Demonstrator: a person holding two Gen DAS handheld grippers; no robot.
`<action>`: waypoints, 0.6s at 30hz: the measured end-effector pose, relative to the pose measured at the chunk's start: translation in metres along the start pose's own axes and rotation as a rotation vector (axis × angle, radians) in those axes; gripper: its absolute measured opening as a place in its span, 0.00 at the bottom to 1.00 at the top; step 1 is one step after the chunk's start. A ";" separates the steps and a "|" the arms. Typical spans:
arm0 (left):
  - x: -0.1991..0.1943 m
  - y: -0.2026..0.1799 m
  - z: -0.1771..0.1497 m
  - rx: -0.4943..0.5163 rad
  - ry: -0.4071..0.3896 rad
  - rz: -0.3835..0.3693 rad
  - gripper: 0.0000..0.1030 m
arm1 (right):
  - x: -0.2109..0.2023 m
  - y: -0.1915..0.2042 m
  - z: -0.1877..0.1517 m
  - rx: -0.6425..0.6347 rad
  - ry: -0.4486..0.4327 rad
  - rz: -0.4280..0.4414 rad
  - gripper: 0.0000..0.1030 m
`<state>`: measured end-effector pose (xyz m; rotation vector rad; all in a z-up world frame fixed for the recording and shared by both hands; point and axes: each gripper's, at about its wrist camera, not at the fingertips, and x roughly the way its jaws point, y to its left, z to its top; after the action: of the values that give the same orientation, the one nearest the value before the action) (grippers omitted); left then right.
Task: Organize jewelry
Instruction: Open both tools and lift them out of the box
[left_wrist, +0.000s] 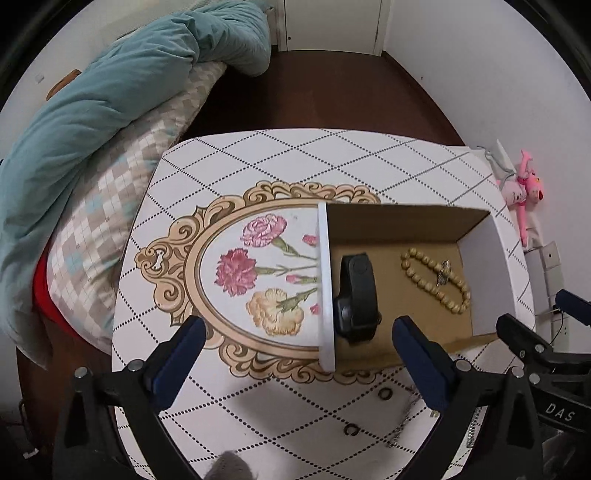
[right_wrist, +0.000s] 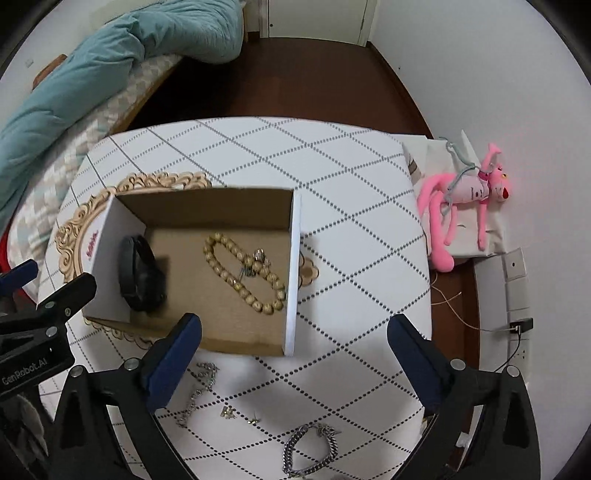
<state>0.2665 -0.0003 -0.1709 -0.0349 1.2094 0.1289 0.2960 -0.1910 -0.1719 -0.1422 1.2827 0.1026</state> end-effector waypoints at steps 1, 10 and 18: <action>0.000 0.000 -0.001 0.000 -0.003 0.003 1.00 | 0.000 0.000 -0.002 0.002 -0.003 -0.006 0.99; -0.014 0.000 -0.011 -0.019 -0.034 -0.002 1.00 | -0.014 -0.002 -0.008 0.022 -0.045 0.003 0.99; -0.055 0.000 -0.024 -0.024 -0.117 -0.008 1.00 | -0.053 -0.004 -0.022 0.043 -0.129 -0.002 0.99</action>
<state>0.2255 -0.0066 -0.1280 -0.0524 1.0909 0.1367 0.2609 -0.1981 -0.1267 -0.0980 1.1556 0.0814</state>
